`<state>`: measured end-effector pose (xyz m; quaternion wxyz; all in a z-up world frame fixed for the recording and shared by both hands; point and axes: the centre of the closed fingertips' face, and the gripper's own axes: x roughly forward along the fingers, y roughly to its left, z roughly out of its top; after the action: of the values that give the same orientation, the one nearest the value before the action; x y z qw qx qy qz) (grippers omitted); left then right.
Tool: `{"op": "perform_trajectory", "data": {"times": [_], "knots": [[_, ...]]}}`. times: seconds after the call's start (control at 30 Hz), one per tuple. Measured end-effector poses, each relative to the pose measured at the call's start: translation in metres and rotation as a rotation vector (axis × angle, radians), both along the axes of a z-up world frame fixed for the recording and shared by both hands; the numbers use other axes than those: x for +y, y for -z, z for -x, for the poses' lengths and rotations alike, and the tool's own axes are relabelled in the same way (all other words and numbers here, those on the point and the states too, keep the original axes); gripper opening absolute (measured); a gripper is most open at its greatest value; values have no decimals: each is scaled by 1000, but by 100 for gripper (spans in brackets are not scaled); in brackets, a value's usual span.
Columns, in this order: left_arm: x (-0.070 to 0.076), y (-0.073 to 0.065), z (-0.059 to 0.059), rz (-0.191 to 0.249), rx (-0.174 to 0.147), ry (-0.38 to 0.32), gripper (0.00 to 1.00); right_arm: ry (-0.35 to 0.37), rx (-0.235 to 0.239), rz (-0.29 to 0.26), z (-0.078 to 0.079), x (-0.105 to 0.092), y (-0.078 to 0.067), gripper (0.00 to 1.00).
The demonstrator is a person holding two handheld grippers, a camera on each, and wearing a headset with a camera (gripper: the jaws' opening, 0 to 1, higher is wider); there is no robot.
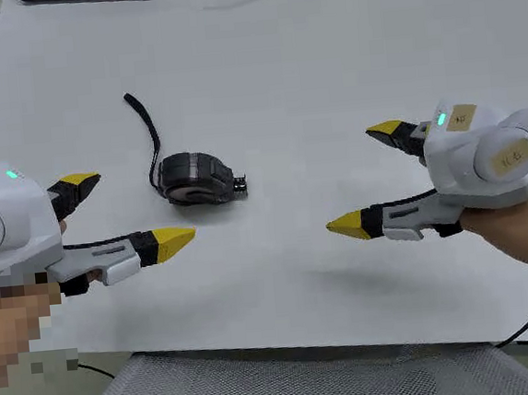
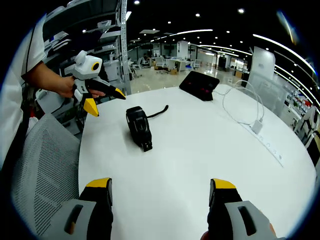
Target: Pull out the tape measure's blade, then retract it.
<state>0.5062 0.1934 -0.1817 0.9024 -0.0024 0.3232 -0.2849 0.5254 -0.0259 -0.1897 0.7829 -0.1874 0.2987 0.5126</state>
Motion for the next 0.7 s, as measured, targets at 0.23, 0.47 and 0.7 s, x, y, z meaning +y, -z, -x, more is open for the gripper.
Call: {"op": "perform_trajectory", "data": {"times": [0.23,0.47,0.7], "knots": [[0,2,8,-30,2,45,90,9,3,7,8,-10,2,82],[0,3,13,-55,-2,81,92,44,23,-15,12,-19,3,87],[0,1,15,-65,-15,118,96,67,24,-39,15,-24,-1,91]]}}
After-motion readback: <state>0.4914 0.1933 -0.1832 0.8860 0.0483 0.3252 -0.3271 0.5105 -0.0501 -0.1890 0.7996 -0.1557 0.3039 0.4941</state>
